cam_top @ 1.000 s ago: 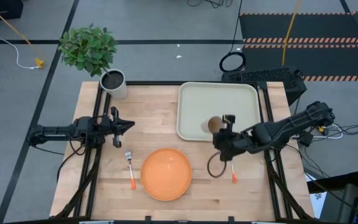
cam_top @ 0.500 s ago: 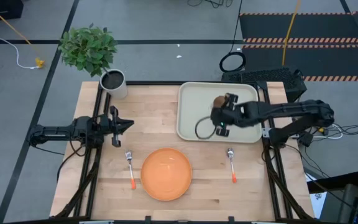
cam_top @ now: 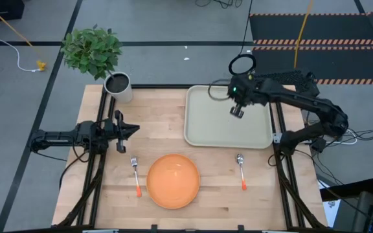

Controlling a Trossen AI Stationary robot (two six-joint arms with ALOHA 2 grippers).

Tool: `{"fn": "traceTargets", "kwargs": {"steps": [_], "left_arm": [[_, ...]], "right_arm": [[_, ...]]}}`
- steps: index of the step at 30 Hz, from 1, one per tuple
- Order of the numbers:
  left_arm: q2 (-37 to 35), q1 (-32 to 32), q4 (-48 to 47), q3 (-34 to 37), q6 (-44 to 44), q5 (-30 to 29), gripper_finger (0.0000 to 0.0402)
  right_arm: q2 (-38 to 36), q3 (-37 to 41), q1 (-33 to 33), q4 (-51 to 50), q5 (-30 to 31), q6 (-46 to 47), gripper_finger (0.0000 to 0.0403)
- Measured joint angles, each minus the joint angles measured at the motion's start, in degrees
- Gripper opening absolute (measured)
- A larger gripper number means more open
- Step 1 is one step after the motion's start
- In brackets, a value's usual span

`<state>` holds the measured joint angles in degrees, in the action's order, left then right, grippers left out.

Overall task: Pick and place plate/cup/fork/spoon on tray
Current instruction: Put the white cup on the top right of the gray tray

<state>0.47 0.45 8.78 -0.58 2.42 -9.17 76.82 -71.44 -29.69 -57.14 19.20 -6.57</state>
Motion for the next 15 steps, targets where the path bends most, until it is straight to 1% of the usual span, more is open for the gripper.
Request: {"fn": "traceTargets", "kwargs": {"steps": [5,11,15], "left_arm": [[0.0,0.0,0.0,0.0,-0.2,0.1,0.0033],[0.0,0.0,0.0,0.0,-0.1,0.2,0.0033],[0.0,0.0,0.0,0.0,-0.1,0.2,0.0033]], "right_arm": [[0.0,0.0,-7.6,-0.1,0.0,-0.1,0.0000],[0.0,0.0,-13.3,-0.1,-0.1,-0.1,0.0000],[0.0,0.9,-16.0,0.4,-3.6,2.1,0.0000]]}}
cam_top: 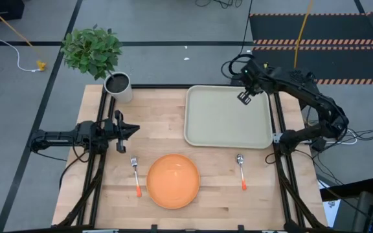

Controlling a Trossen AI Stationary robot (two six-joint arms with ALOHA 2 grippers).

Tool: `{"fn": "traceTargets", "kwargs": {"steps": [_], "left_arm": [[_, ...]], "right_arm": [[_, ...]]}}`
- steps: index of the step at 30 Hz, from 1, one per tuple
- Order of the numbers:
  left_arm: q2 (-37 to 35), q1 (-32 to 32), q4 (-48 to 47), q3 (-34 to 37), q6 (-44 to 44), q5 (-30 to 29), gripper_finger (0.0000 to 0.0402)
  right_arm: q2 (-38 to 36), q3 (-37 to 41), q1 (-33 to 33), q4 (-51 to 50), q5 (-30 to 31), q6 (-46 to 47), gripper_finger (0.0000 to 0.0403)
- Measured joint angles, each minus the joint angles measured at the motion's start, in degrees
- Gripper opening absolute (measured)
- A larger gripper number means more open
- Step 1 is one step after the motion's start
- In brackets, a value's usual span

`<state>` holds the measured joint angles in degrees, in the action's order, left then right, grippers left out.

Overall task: Pick and place plate/cup/fork/spoon on tray
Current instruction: Put the white cup on the top right of the gray tray

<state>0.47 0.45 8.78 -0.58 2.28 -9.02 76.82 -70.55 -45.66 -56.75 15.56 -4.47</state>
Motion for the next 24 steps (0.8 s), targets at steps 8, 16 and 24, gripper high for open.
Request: {"fn": "traceTargets", "kwargs": {"steps": [8,16,24], "left_arm": [[0.0,0.0,0.0,0.0,0.0,0.1,0.0033],[0.0,0.0,0.0,0.0,-0.1,0.1,0.0033],[0.0,0.0,0.0,0.0,0.1,0.1,0.0033]], "right_arm": [[0.0,7.8,-3.2,5.8,-0.8,-0.7,0.0000],[0.0,11.4,-6.8,6.3,-0.8,-0.8,0.0000],[0.0,14.2,-9.9,11.9,-0.7,-2.3,0.0009]]}}
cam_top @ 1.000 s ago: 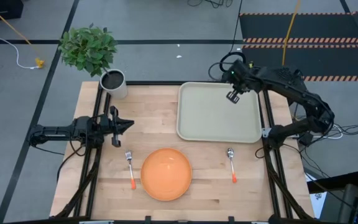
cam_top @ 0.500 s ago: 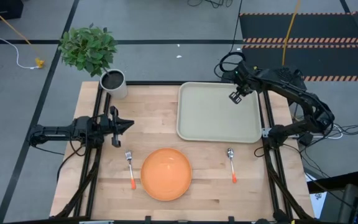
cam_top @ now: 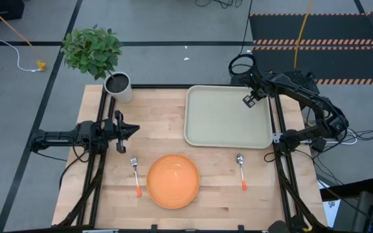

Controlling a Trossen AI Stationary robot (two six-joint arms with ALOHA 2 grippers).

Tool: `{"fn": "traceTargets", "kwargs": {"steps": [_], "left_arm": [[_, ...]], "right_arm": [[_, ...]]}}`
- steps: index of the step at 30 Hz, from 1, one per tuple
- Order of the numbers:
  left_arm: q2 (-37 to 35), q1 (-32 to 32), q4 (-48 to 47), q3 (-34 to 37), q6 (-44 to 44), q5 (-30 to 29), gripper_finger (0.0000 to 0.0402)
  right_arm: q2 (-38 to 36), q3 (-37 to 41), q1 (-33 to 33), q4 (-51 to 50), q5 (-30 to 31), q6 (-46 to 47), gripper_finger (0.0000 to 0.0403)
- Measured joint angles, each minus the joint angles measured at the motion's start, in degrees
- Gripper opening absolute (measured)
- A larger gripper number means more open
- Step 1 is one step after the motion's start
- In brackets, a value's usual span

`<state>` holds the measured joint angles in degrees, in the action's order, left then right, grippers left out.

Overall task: Pick and place plate/cup/fork/spoon on tray
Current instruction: Put the white cup on the top right of the gray tray, then put the orange plate on the gray tray

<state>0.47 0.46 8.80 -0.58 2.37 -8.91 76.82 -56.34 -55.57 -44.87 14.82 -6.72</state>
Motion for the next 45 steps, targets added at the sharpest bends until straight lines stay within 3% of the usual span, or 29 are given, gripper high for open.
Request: {"fn": "traceTargets", "kwargs": {"steps": [19,32,38,45], "left_arm": [[0.0,0.0,0.0,0.0,0.0,0.0,0.0033],[0.0,0.0,0.0,0.0,-1.5,0.0,0.0033],[0.0,0.0,0.0,0.0,-1.0,-0.7,0.0033],[1.3,-0.2,0.3,-1.4,-3.2,-0.7,0.0033]], "right_arm": [[0.0,1.7,-2.2,3.7,0.0,-1.3,0.0023],[-0.3,1.7,-2.1,6.2,0.4,0.2,0.0076],[-4.5,1.7,0.1,6.9,6.0,1.1,0.0112],[-14.5,1.7,6.4,4.7,5.4,5.0,0.0144]]}}
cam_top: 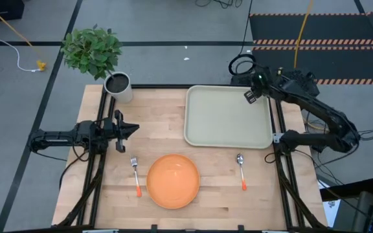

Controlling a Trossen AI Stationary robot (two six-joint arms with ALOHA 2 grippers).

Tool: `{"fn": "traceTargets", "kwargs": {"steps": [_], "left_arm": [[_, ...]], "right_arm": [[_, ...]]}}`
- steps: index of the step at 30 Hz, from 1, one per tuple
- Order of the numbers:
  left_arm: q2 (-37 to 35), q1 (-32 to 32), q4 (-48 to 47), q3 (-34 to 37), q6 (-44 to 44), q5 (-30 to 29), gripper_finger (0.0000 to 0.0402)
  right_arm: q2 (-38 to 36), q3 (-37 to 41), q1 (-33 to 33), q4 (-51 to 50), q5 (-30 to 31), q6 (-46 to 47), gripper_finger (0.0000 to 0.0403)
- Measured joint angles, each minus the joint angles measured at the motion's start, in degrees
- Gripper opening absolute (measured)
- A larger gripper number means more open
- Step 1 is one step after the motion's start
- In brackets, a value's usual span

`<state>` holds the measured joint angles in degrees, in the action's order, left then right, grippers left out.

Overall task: Pick and place plate/cup/fork/spoon on tray
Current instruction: Put the orange plate on the gray tray

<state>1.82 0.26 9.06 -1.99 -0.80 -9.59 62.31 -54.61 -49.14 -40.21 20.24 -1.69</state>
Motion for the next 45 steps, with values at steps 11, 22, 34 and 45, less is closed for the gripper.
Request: {"fn": "traceTargets", "kwargs": {"steps": [11,22,34,45], "left_arm": [[22.7,-7.3,-0.1,-13.1,-1.3,-0.1,0.0033],[53.4,-21.4,-2.5,-31.7,2.8,-0.1,0.0033],[76.2,-32.8,-22.8,-54.8,-1.2,1.0,0.0037],[86.2,-40.0,-24.0,-60.2,-11.3,1.1,0.0146]], "right_arm": [[-13.7,1.4,21.3,0.0,-22.9,9.7,0.0153],[-19.5,13.5,43.7,8.8,-23.4,7.1,0.0153],[-19.6,13.5,49.4,5.3,-23.1,12.3,0.0153],[-19.5,13.5,53.3,9.8,-23.1,14.5,0.0153]]}}
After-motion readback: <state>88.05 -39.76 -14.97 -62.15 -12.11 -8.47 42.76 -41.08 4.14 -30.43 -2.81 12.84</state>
